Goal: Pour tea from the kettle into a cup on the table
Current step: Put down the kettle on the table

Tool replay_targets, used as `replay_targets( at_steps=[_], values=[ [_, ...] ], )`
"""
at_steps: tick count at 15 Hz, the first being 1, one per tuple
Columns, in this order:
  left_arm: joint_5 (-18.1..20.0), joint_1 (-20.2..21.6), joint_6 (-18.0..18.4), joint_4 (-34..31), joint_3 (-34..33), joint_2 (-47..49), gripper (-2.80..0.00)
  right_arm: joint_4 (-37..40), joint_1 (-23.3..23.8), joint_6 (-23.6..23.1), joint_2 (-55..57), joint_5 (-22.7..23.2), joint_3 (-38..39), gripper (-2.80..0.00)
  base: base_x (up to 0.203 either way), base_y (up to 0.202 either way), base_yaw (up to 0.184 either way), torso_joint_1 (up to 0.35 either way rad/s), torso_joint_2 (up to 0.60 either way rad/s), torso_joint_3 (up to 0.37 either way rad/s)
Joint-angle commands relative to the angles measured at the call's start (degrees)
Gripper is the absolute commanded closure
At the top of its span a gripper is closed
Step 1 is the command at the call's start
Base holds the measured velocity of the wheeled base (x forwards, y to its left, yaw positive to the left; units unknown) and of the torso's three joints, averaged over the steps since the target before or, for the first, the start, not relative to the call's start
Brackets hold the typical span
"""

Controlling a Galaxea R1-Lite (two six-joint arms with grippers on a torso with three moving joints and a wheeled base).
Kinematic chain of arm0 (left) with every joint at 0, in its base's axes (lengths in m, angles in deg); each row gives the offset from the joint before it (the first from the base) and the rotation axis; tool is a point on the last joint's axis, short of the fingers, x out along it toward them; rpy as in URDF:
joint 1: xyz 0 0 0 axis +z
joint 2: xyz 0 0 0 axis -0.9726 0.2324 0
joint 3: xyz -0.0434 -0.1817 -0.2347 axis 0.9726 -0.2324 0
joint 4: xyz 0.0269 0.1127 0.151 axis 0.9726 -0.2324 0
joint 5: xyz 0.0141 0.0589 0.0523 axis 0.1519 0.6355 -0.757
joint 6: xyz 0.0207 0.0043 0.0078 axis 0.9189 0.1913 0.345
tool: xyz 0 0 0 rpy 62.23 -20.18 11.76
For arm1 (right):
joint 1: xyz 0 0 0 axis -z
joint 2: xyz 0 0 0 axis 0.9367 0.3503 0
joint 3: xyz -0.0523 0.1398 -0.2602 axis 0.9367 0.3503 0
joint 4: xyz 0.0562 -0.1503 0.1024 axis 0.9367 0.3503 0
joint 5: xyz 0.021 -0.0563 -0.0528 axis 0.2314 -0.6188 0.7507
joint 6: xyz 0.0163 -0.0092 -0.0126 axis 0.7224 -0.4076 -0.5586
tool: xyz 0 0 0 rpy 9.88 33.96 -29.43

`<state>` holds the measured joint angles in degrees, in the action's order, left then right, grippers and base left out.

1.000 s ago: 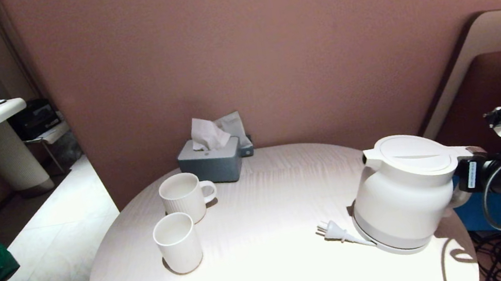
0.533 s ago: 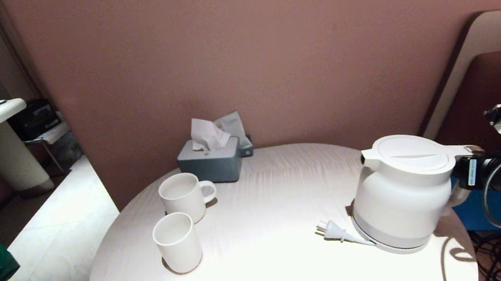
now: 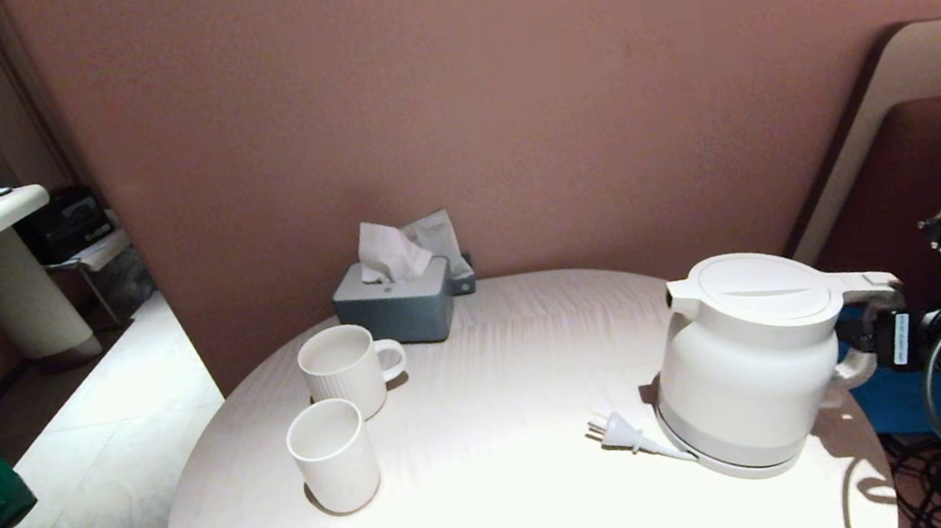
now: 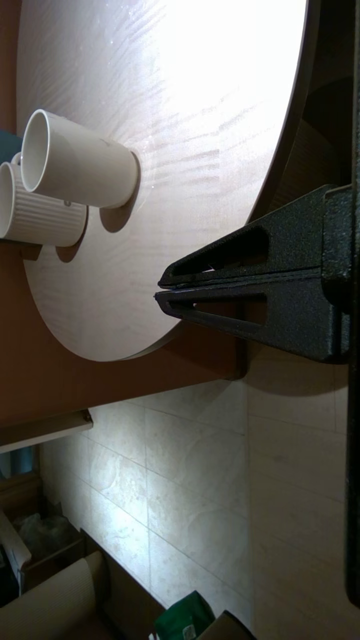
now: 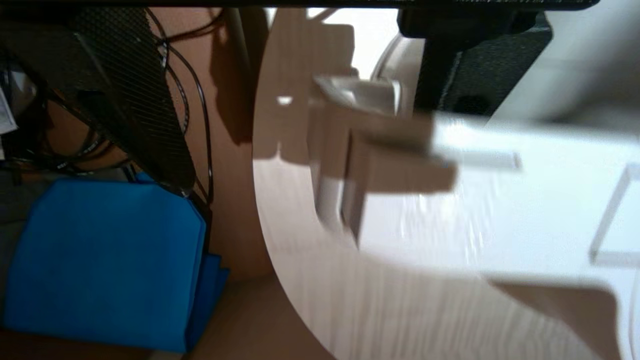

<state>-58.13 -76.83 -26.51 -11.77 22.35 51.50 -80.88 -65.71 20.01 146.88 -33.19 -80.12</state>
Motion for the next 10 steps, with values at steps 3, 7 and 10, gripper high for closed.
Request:
replay_targets(
  at_steps=[3, 7, 10],
  values=[
    [0.0, 0.0, 0.0, 0.0, 0.0, 0.1, 0.00, 0.3, 0.0, -0.4, -4.1, 0.0, 2.7, -2.80, 0.000, 0.000, 0.000, 0.000, 0.00, 0.000],
    [0.0, -0.1, -0.1, 0.0, 0.0, 0.1, 0.00, 0.4, 0.1, -0.8, -8.5, 0.0, 5.3, -2.80, 0.000, 0.000, 0.000, 0.000, 0.00, 0.000],
    [0.0, 0.0, 0.0, 0.0, 0.0, 0.1, 0.00, 3.3, 0.7, -2.7, -13.9, 0.0, 5.3, -2.80, 0.000, 0.000, 0.000, 0.000, 0.00, 0.000]
  ],
)
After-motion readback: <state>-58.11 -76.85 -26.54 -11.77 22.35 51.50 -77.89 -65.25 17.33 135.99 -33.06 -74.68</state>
